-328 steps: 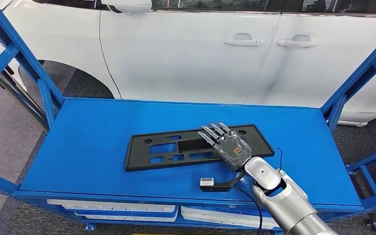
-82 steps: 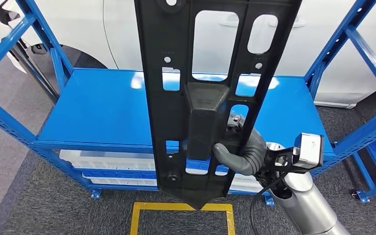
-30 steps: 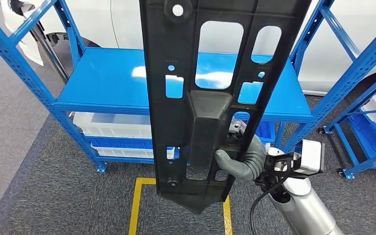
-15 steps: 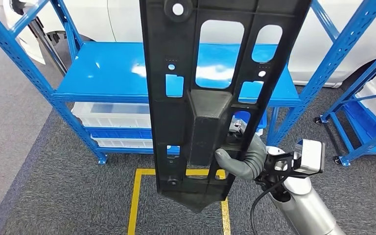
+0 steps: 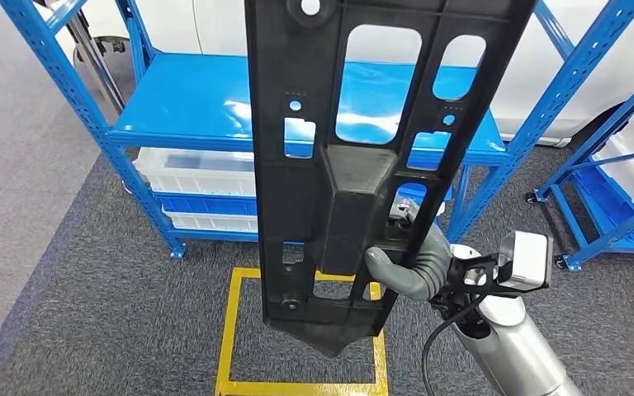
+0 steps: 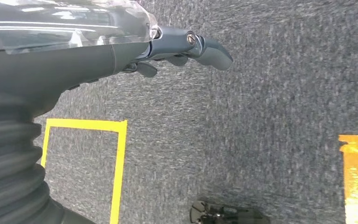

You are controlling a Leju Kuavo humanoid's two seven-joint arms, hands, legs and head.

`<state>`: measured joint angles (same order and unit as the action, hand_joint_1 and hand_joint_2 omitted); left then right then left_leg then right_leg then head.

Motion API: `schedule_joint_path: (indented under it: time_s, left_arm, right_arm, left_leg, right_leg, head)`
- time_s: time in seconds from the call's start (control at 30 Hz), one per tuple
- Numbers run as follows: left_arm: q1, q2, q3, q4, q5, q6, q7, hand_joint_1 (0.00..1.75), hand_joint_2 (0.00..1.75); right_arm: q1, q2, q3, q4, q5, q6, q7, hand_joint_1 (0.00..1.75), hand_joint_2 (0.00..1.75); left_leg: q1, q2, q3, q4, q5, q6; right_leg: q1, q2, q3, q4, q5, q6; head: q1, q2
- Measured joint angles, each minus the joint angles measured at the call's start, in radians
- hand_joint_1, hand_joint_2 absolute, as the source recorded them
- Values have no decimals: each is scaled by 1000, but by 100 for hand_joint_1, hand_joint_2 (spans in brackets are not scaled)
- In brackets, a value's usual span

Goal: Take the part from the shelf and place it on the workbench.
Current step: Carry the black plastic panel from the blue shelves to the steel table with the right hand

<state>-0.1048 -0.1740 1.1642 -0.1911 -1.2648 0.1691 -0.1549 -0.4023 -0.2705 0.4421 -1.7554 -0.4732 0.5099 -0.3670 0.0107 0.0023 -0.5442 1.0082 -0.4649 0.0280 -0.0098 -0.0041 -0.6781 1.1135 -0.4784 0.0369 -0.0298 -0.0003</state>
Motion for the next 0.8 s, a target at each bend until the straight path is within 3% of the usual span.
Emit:
schedule_joint_path:
  time_s: [0.07,0.1,0.13,0.17,0.23,0.3,0.4,0.47,0.57,0.6,0.63,0.67,0.73,0.8]
  left_arm:
    - [0,0,0,0,1,1,0,0,175]
    - [0,0,0,0,1,1,0,0,175]
    - [0,0,0,0,2,2,0,0,175]
    - [0,0,0,0,1,2,0,0,175]
    - [0,-1,0,0,-2,4,0,0,175]
    - [0,-3,0,0,-4,5,-2,0,175]
    - [0,-4,0,0,-7,6,-5,0,175]
    - [2,-4,0,0,-9,6,-6,0,175]
    - [4,-3,0,0,-10,7,-7,0,175]
    - [5,-3,0,0,-10,7,-7,0,175]
    - [6,-2,0,0,-10,7,-7,0,175]
    - [7,-1,0,0,-11,7,-7,0,175]
    - [7,2,0,0,-11,7,-7,0,175]
    - [6,3,-1,0,-10,7,-7,0,175]
  right_arm:
    - [0,-1,0,1,-1,-1,0,171,175]
    - [0,-1,0,2,-2,-1,0,171,175]
    - [0,-1,0,2,-2,-3,0,171,175]
    - [0,-1,-1,2,-3,-5,0,171,175]
    - [0,-2,-3,2,-4,-8,1,171,175]
    - [0,-3,-6,0,-4,-12,0,171,175]
    - [7,-5,-10,-7,-2,-18,-3,171,175]
    - [16,-7,-12,-13,2,-22,-9,171,175]
    - [34,-8,-14,-18,8,-27,-15,171,175]
    - [42,-8,-14,-19,9,-27,-16,171,175]
    - [50,-8,-14,-19,11,-27,-17,171,175]
    - [56,-8,-14,-19,13,-27,-17,171,175]
    - [61,-8,-14,-20,16,-26,-19,171,175]
    - [61,-8,-15,-23,16,-24,-21,171,175]
  left_leg:
    - [-2,1,-25,2,17,5]
    - [-3,1,-38,4,25,5]
    - [-4,1,-50,6,32,5]
    - [-5,1,-61,8,37,4]
    - [-7,1,-74,10,47,1]
    - [-6,1,-80,9,58,-8]
    - [-3,4,-81,2,72,-26]
    - [-3,3,-93,29,45,-36]
    - [2,1,-158,207,-62,-51]
    - [4,1,-174,260,-82,-55]
    - [6,1,-175,281,-82,-59]
    - [8,2,-157,260,-63,-62]
    - [13,1,-83,134,-9,-66]
    - [11,-1,-30,38,11,-59]
  right_leg:
    - [-1,0,-40,133,-83,7]
    - [-2,0,-47,179,-100,9]
    - [-2,0,-38,191,-96,9]
    - [-2,0,-8,162,-74,6]
    - [2,0,91,21,-31,-8]
    - [11,0,160,-93,-20,-24]
    - [15,-1,168,-127,-12,-41]
    - [9,-4,168,-142,5,-53]
    - [6,-7,155,-145,18,-60]
    - [5,-7,150,-142,19,-59]
    - [5,-7,146,-138,20,-58]
    - [3,-7,142,-132,19,-57]
    - [0,-5,136,-119,15,-49]
    - [1,-4,126,-106,11,-39]
  head:
    - [0,0]
    - [0,0]
    - [0,0]
    - [0,0]
    - [0,0]
    - [0,0]
    - [0,0]
    - [0,0]
    - [0,0]
    - [0,0]
    - [0,0]
    - [0,0]
    - [0,0]
    - [0,0]
